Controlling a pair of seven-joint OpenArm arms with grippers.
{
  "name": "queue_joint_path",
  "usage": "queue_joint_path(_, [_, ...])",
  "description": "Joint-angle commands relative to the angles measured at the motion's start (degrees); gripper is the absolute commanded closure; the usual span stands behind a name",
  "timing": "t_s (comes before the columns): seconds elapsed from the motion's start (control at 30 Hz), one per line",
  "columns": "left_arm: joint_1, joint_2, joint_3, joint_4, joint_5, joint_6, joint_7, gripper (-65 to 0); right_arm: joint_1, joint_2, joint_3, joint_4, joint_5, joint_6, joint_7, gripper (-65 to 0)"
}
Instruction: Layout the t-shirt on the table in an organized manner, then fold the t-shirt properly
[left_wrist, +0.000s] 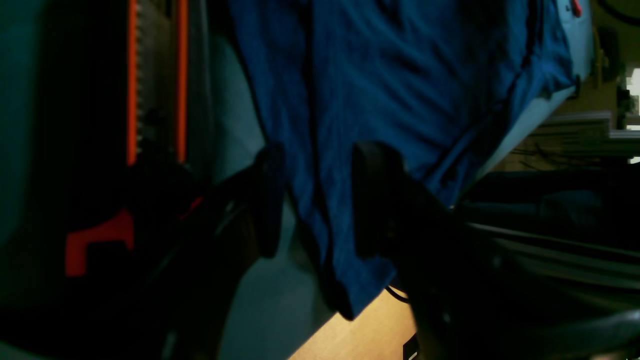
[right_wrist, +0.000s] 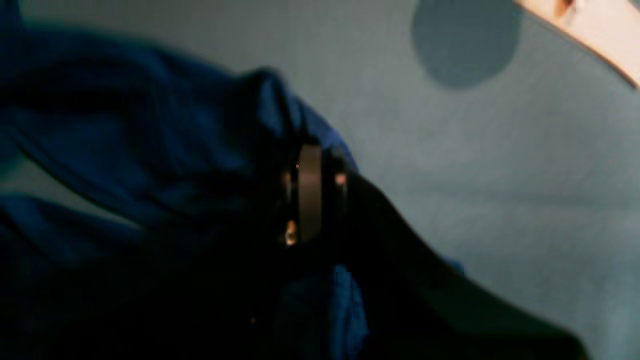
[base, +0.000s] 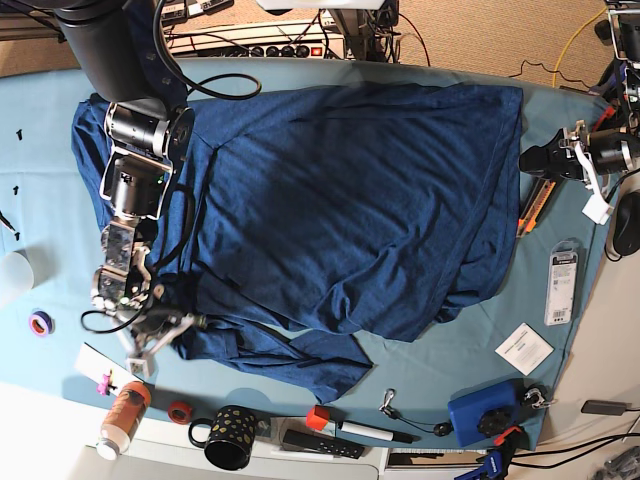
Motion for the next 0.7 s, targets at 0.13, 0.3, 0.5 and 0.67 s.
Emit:
queue_joint_path(0.13, [-0.6,-1.6,-0.6,0.8,-1.4,-0.1,-0.8,-21.9,1.3,0.5,0.0,8.6,7.7,6.6,-7.3,0.0])
queue_joint_path(0.3, [-0.6,-1.6,-0.6,0.8,-1.4,-0.1,-0.8,-21.9,-4.9,0.5,0.0,20.9,14.4,9.1,-12.4,0.0])
queue_joint_path(0.5, [-0.6,-1.6,-0.6,0.8,-1.4,-0.1,-0.8,-21.9,-15.3,0.5,0.0,36.4,22.4,11.5,-16.9,0.0])
queue_joint_path(0.67, [-0.6,-1.6,-0.6,0.8,-1.4,-0.1,-0.8,-21.9,-22.4,0.5,0.0,47.4,28.7,11.6,-21.1,0.0])
